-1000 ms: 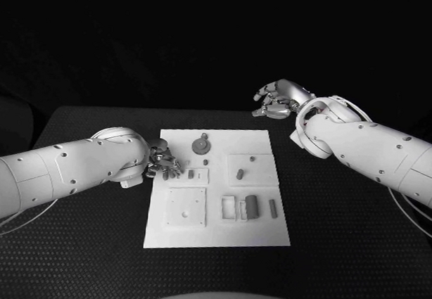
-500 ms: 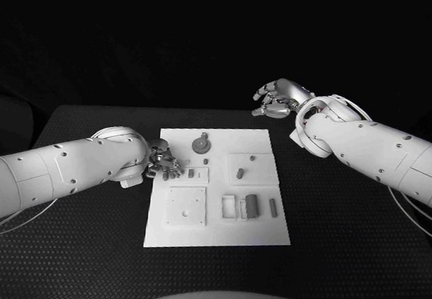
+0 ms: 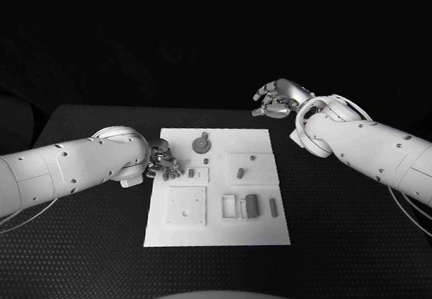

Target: Assemble the parts on the task board

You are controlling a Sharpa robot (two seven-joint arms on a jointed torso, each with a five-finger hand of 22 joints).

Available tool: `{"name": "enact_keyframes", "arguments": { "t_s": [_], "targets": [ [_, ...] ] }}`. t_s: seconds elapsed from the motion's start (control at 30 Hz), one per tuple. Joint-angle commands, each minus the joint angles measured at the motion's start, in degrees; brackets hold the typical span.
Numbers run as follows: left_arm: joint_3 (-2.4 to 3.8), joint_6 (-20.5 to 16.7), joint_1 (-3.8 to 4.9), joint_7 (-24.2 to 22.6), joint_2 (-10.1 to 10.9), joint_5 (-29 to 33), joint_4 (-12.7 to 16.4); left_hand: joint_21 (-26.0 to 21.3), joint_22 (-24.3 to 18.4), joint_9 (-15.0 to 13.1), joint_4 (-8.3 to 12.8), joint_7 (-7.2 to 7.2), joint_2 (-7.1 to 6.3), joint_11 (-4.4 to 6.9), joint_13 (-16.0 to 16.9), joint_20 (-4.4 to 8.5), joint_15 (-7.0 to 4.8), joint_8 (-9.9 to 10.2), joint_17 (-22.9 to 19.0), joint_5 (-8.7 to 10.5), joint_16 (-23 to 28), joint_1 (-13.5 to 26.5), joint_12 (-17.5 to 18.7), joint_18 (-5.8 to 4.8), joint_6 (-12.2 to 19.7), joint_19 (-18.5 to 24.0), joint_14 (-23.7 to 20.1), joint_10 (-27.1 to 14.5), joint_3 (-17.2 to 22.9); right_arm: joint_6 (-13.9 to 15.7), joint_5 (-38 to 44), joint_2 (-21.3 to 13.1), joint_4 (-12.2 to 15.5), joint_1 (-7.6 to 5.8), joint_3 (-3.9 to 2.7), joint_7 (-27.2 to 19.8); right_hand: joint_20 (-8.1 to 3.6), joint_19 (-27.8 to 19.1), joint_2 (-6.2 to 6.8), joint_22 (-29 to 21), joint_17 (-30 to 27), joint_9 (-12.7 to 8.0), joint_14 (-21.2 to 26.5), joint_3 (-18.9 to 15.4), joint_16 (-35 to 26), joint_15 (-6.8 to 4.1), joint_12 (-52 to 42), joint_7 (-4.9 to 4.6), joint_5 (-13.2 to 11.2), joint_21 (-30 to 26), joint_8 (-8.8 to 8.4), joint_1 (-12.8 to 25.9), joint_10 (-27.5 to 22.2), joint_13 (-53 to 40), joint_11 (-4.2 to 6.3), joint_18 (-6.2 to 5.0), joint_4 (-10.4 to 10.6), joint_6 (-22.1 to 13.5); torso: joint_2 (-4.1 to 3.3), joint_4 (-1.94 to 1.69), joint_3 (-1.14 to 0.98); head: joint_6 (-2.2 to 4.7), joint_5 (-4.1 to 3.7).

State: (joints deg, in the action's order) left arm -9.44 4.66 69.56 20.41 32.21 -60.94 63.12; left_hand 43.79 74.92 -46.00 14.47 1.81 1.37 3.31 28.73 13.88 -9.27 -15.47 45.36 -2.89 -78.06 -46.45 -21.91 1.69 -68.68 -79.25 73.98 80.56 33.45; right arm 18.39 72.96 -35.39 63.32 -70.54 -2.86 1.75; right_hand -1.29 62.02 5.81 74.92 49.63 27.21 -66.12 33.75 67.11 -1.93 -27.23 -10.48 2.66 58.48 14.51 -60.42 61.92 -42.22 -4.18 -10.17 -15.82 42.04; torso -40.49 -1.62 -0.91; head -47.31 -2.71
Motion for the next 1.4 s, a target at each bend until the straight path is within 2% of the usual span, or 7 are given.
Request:
{"name": "enact_keyframes", "arguments": {
  "t_s": [0.03,0.9,1.27,1.4],
  "targets": [
    [-0.13,1.3,-0.2,0.8,0.0,-0.9,-0.1,0.2,1.1,-0.1,2.0,0.21,2.8,-0.08,0.1,0.05,-0.23,-0.3,0.1,-0.18,-0.1,-2.8,-0.3,4.04,0.0,-0.5,0.1,0.0,2.0,-0.5,0.4,0.0,0.0,0.02,-0.02,-0.3,-0.29,0.1,0.07,0.1,-0.1,0.0,0.2,0.1,-0.1,-0.01,0.2,-0.48,0.1,-0.3,0.3,0.5,0.0,-0.1,-0.25,-4.83,0.4,-0.1,0.01,0.01,0.0,0.06,-0.04],
    [-0.11,2.3,-0.2,0.3,0.3,-0.5,-0.1,0.5,1.2,-0.5,2.2,-0.02,2.45,0.11,0.3,0.2,-0.4,-0.6,0.4,-0.37,-0.4,-3.7,-0.7,4.02,-0.4,-0.5,0.1,0.3,2.2,-0.6,0.4,0.1,0.0,0.11,-0.02,-0.3,-0.3,0.1,0.08,0.1,-0.1,0.0,0.2,0.1,-0.1,-0.01,0.2,-0.47,0.1,-0.4,0.31,0.6,0.0,-0.1,-0.25,-4.83,0.4,-0.1,-0.01,-0.01,0.02,-0.07,-0.1],
    [-0.09,2.1,-0.2,-0.1,0.4,-0.2,-0.1,0.6,1.2,-0.7,2.2,-0.09,2.34,0.17,0.4,0.21,-0.45,-0.8,0.6,-0.61,-0.5,-4.1,-1.0,3.97,-0.5,-0.5,0.1,0.4,2.2,-0.6,0.4,0.1,-0.1,0.13,-0.02,-0.3,-0.3,0.1,0.08,0.1,-0.1,0.0,0.2,0.1,-0.1,-0.01,0.2,-0.47,0.1,-0.4,0.31,0.6,0.0,-0.1,-0.25,-4.83,0.4,-0.1,0.0,0.01,-0.05,-0.18,-0.13],
    [-0.07,2.2,-0.2,-0.1,0.4,-0.2,-0.1,0.7,1.2,-0.8,2.2,-0.13,2.31,0.2,0.5,0.22,-0.48,-0.8,0.7,-0.67,-0.5,-4.2,-1.1,3.95,-0.5,-0.5,0.1,0.5,2.2,-0.6,0.4,0.1,-0.1,0.13,-0.02,-0.3,-0.31,0.1,0.08,0.2,-0.1,0.0,0.2,0.1,-0.1,-0.01,0.2,-0.47,0.1,-0.4,0.32,0.6,0.0,-0.1,-0.24,-4.83,0.4,-0.1,-0.01,-0.01,0.0,-0.11,-0.15]
  ]
}}
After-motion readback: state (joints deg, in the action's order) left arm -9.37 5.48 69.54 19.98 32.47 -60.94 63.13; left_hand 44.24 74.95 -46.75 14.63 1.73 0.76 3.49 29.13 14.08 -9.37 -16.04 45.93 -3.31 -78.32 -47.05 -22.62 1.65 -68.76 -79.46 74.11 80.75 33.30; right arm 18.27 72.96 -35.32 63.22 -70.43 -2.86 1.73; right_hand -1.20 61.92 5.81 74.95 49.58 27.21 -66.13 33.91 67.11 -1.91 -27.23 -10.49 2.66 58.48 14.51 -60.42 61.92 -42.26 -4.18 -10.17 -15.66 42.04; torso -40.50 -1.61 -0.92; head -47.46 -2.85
